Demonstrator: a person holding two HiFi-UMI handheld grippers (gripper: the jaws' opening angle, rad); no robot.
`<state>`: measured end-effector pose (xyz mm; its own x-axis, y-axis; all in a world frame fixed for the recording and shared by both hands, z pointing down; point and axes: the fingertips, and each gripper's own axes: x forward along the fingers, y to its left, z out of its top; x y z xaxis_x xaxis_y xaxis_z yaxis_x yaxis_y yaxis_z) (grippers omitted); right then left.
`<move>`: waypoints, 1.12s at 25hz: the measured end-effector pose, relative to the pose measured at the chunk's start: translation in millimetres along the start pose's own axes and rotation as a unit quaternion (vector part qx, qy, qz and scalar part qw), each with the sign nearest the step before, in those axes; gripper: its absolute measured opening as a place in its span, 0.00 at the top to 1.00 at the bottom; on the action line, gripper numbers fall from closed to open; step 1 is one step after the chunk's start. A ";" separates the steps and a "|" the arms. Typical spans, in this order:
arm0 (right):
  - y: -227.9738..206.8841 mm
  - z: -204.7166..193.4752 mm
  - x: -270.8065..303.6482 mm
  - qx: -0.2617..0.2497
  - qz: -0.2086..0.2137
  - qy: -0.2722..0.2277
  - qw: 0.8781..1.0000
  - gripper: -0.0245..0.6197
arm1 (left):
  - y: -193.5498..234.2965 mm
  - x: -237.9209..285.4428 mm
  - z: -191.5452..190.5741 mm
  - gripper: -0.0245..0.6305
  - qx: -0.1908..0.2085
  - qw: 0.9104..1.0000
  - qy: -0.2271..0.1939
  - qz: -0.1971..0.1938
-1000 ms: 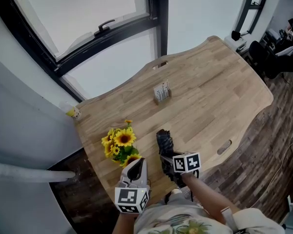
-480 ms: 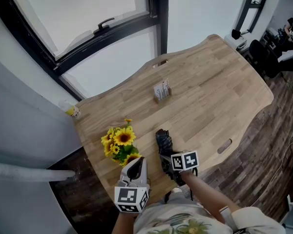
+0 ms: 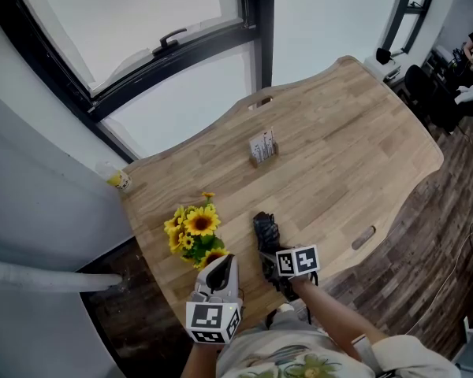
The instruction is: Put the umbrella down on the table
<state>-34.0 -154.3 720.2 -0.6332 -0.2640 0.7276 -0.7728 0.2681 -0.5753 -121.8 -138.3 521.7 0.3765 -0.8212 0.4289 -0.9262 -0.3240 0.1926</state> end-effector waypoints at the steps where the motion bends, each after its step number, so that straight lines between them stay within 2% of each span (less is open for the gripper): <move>1: -0.5 -0.4 0.9 -0.001 0.000 0.000 1.000 0.65 | 0.1 -0.1 0.0 0.96 0.000 1.000 0.000 0.001; 17: -3.3 -8.6 8.1 -0.027 -0.011 0.006 1.000 0.62 | -3.8 -1.9 -6.5 0.96 0.000 1.000 0.005 0.002; 24: 2.6 -7.2 8.8 -0.027 -0.004 0.005 1.000 0.51 | -4.0 -3.0 -5.7 0.96 0.002 1.000 0.001 0.002; 28: 3.4 3.4 -0.1 -0.036 -0.010 -0.018 0.999 0.47 | -4.9 -4.3 -4.4 0.96 0.004 1.000 -0.001 0.003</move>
<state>-36.7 -156.5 716.9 -0.6193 -0.3029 0.7244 -0.7814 0.3284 -0.5307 -118.8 -131.1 522.8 0.3706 -0.8243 0.4280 -0.9287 -0.3222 0.1835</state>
